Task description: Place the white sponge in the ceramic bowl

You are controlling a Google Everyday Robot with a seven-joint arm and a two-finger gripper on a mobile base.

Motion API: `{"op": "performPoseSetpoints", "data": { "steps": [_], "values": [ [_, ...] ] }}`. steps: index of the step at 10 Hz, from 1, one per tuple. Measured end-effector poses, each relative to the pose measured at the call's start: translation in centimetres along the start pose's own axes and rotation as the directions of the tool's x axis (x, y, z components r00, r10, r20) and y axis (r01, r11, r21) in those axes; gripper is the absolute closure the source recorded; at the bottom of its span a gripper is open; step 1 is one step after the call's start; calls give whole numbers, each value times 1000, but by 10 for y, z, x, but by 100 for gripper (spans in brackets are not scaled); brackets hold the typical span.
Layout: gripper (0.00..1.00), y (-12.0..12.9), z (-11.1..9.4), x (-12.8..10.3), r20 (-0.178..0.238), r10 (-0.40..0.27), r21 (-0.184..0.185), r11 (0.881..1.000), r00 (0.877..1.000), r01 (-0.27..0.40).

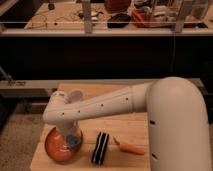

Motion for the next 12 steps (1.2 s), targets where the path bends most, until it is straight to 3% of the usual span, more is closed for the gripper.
{"op": "performPoseSetpoints", "data": {
  "steps": [2, 7, 8, 10, 12],
  "values": [
    [91, 0, 0, -1, 2, -1, 2, 1000, 1000, 1],
    [67, -1, 0, -3, 5, -2, 7, 1000, 1000, 2],
    [68, -1, -1, -3, 6, -2, 8, 1000, 1000, 2],
    [80, -1, -1, -4, 8, -1, 11, 1000, 1000, 1],
    [78, -1, -1, -5, 10, -1, 13, 1000, 1000, 1]
  ]
}}
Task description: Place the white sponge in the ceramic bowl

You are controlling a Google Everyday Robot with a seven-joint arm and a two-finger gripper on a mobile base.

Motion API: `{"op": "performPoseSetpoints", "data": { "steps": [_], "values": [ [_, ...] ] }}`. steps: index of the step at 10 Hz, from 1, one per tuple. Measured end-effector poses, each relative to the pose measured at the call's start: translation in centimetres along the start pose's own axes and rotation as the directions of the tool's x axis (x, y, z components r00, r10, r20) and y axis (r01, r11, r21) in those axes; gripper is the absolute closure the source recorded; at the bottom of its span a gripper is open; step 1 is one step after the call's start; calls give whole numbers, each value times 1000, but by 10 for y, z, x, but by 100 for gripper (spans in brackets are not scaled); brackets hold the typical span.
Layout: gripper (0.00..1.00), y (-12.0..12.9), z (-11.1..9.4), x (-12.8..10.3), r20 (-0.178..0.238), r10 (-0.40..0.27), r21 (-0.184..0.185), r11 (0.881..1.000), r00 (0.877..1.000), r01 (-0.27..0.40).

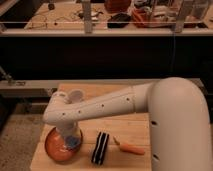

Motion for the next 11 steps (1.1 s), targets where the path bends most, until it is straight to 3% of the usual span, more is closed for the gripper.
{"op": "performPoseSetpoints", "data": {
  "steps": [4, 6, 8, 10, 11],
  "values": [
    [63, -1, -1, -2, 3, -2, 3, 1000, 1000, 2],
    [63, -1, -2, -2, 2, -3, 5, 1000, 1000, 3],
    [56, -1, -2, -3, 4, -4, 7, 1000, 1000, 4],
    [62, -1, -2, -4, 6, -5, 8, 1000, 1000, 5],
    [58, -1, -2, -4, 7, -7, 9, 1000, 1000, 7]
  ]
}}
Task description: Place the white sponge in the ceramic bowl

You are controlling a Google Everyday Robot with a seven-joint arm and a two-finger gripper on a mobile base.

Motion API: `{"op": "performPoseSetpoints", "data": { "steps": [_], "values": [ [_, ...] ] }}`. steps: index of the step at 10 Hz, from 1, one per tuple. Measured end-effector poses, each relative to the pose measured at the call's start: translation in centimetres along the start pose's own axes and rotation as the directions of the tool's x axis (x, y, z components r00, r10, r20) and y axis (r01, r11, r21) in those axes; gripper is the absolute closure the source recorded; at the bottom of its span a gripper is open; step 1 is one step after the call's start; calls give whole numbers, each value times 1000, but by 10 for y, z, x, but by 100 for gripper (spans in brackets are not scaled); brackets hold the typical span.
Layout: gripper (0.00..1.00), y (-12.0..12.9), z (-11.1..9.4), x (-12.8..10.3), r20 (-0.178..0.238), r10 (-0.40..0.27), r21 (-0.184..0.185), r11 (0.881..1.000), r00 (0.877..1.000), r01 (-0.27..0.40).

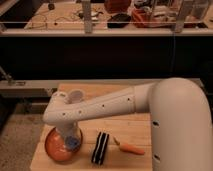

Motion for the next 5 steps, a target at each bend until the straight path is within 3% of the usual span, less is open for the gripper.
{"op": "performPoseSetpoints", "data": {
  "steps": [3, 5],
  "values": [
    [45, -1, -1, 0, -1, -1, 5, 1000, 1000, 1],
    [51, -1, -1, -1, 1, -1, 7, 1000, 1000, 1]
  ]
}}
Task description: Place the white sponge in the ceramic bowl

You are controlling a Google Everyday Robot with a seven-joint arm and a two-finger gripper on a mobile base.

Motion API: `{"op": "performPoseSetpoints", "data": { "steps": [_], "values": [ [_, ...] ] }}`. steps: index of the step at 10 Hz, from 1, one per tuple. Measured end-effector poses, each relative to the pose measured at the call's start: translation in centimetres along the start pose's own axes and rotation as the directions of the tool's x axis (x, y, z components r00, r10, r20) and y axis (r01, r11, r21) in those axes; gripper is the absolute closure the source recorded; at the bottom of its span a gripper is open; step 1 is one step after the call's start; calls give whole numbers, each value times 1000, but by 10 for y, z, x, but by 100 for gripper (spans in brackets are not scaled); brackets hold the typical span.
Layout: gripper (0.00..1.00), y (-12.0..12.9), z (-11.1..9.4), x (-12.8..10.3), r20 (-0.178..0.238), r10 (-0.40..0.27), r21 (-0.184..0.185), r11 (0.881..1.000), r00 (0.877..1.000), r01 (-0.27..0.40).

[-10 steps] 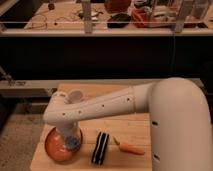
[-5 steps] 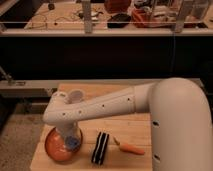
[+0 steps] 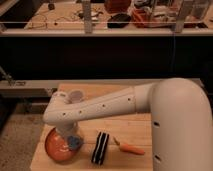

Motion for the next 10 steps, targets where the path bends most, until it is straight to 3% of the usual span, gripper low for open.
{"op": "performPoseSetpoints", "data": {
  "steps": [2, 5, 6, 7, 10],
  "values": [
    [64, 0, 0, -1, 2, -2, 2, 1000, 1000, 2],
    [91, -4, 0, 0, 5, -6, 7, 1000, 1000, 6],
    [94, -5, 0, 0, 5, -8, 8, 1000, 1000, 8],
    [92, -4, 0, 0, 7, -8, 8, 1000, 1000, 8],
    [63, -2, -1, -1, 7, -9, 9, 1000, 1000, 9]
  ]
}}
